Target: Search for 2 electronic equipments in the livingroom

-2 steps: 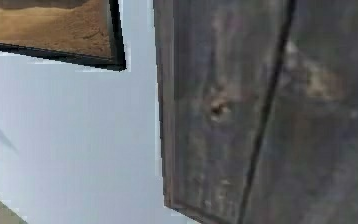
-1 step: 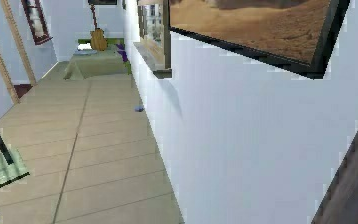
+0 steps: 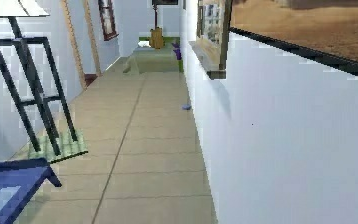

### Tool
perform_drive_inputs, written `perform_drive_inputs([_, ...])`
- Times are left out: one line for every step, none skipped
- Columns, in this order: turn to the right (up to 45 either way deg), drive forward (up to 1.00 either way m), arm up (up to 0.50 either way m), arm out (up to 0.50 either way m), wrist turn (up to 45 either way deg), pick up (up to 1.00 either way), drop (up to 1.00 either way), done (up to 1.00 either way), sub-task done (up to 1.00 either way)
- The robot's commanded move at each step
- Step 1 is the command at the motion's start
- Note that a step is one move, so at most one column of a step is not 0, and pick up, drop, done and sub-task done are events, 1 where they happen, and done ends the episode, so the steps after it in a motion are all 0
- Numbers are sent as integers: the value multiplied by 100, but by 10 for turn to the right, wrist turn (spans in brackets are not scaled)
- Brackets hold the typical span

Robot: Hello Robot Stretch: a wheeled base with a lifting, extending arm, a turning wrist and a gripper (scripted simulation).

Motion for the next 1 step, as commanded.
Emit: perform_drive_inputs([0,30,0,0,0,0,0,0,0])
